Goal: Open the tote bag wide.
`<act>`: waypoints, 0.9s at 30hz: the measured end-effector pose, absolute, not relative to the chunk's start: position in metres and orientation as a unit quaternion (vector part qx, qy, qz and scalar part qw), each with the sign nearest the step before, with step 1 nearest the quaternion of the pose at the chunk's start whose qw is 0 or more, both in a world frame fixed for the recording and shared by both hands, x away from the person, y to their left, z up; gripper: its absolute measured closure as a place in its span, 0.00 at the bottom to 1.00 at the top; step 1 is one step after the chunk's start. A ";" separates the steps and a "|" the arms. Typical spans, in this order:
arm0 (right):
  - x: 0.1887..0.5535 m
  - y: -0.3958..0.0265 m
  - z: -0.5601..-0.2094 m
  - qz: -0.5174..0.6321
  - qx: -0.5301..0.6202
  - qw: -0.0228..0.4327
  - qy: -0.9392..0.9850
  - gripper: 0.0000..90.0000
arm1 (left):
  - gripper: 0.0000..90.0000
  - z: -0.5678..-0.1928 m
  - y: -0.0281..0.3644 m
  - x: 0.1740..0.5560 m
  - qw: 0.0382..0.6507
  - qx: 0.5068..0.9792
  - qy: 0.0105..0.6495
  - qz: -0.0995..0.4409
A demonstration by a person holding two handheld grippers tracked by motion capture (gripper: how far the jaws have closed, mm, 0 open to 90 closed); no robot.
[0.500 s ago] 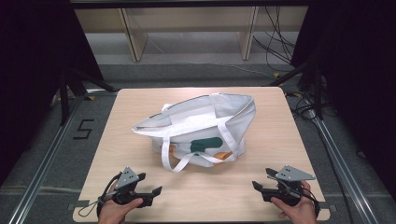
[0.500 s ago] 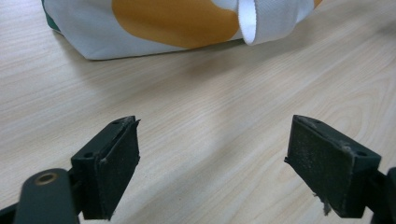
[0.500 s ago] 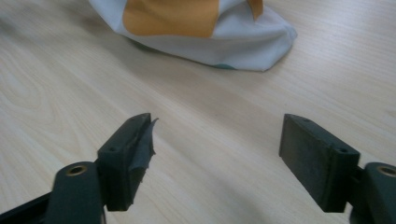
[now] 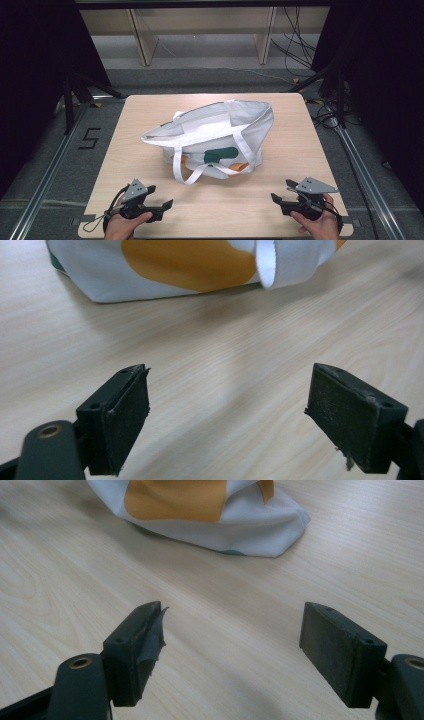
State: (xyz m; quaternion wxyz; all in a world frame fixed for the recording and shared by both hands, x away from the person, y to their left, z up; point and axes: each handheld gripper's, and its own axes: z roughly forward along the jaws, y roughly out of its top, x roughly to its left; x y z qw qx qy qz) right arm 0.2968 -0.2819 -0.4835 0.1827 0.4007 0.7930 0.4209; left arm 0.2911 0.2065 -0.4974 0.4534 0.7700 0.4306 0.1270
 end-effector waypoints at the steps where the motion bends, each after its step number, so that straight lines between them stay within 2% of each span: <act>1: 0.298 -0.282 -0.484 0.424 0.398 0.179 0.793 0.29 | 0.18 -0.498 0.206 0.291 0.454 0.770 0.429 0.131; 7: 0.298 -0.282 -0.482 0.427 0.399 0.182 0.791 0.30 | 0.19 -0.497 0.205 0.291 0.450 0.773 0.426 0.137; 8: 0.296 -0.281 -0.480 0.430 0.404 0.185 0.786 0.34 | 0.19 -0.497 0.205 0.291 0.450 0.773 0.426 0.134; 10: 0.298 -0.281 -0.479 0.433 0.399 0.186 0.786 0.36 | 0.19 -0.496 0.205 0.291 0.450 0.773 0.426 0.134; 13: 0.302 -0.282 -0.473 0.450 0.362 0.199 0.792 0.52 | 0.20 -0.493 0.208 0.293 0.447 0.774 0.426 0.141; 14: 0.302 -0.281 -0.471 0.446 0.362 0.197 0.794 0.53 | 0.21 -0.491 0.208 0.294 0.448 0.771 0.430 0.145; 17: 0.305 -0.278 -0.466 0.444 0.355 0.191 0.800 0.62 | 0.34 -0.485 0.211 0.298 0.451 0.773 0.422 0.140; 18: 0.307 -0.277 -0.465 0.446 0.356 0.184 0.800 0.66 | 0.45 -0.483 0.211 0.298 0.448 0.775 0.424 0.138; 20: 0.310 -0.276 -0.461 0.449 0.347 0.197 0.800 0.73 | 0.56 -0.477 0.213 0.301 0.459 0.775 0.414 0.133; 21: 0.310 -0.276 -0.461 0.449 0.347 0.197 0.800 0.73 | 0.66 -0.477 0.213 0.301 0.459 0.775 0.414 0.133; 22: 0.312 -0.273 -0.455 0.450 0.347 0.196 0.799 0.82 | 0.71 -0.470 0.214 0.304 0.471 0.770 0.408 0.138; 23: 0.313 -0.272 -0.450 0.450 0.346 0.195 0.800 0.86 | 0.79 -0.466 0.215 0.306 0.472 0.771 0.404 0.141; 24: 0.317 -0.270 -0.446 0.460 0.330 0.209 0.798 0.91 | 0.83 -0.461 0.216 0.310 0.473 0.772 0.400 0.146; 25: 0.317 -0.270 -0.446 0.460 0.330 0.209 0.798 0.91 | 0.88 -0.461 0.216 0.310 0.473 0.772 0.400 0.146; 26: 0.319 -0.268 -0.440 0.460 0.326 0.206 0.800 0.94 | 0.88 -0.456 0.216 0.313 0.480 0.767 0.397 0.152; 27: 0.328 -0.261 -0.426 0.467 0.304 0.222 0.800 1.00 | 0.96 -0.445 0.216 0.322 0.481 0.770 0.389 0.152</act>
